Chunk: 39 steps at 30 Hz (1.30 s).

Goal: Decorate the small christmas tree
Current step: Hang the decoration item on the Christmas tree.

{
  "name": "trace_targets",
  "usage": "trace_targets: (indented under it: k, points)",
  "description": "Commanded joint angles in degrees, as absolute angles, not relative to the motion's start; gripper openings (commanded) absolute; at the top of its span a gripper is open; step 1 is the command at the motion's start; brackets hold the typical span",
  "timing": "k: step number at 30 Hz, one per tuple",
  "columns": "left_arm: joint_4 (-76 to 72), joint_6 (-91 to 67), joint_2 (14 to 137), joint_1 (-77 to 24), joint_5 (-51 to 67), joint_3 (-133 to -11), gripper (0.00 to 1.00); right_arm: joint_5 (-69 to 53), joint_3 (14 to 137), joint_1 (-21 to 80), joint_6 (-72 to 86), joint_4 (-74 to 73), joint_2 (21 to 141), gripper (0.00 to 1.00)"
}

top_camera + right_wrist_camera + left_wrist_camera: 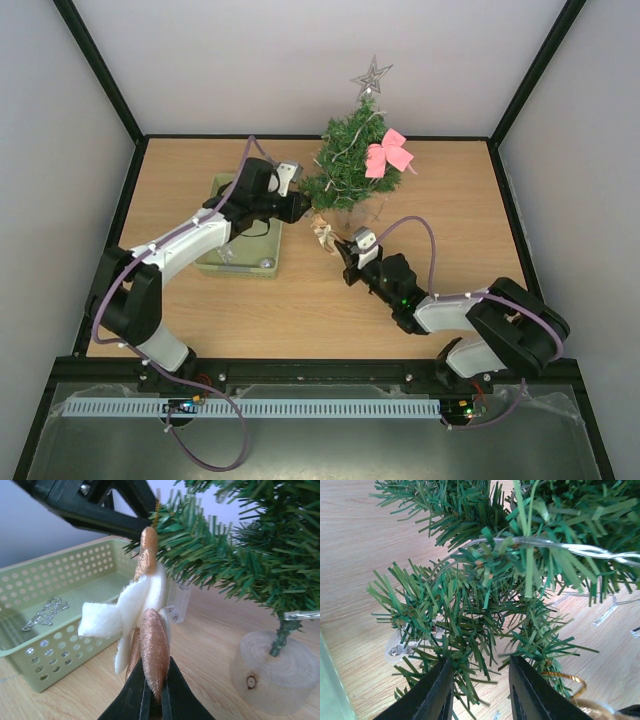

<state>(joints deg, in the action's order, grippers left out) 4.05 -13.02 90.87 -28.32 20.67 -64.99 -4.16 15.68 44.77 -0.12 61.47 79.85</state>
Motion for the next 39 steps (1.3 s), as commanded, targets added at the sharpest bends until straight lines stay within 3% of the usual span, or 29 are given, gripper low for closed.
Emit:
trace_targets:
  k: [1,17,39]
  points:
    - [2.9,-12.0,91.7,-28.0,20.9,-67.2,0.33,-4.3,15.4,43.1,1.9,65.4,80.6,0.02]
    - [7.0,-16.0,84.8,-28.0,14.4,-65.2,0.33,-7.3,15.6,42.9,2.5,65.4,80.5,0.02]
    - [7.7,-16.4,84.4,-28.3,24.4,-64.5,0.27,-7.0,15.5,42.9,3.0,65.9,80.7,0.02]
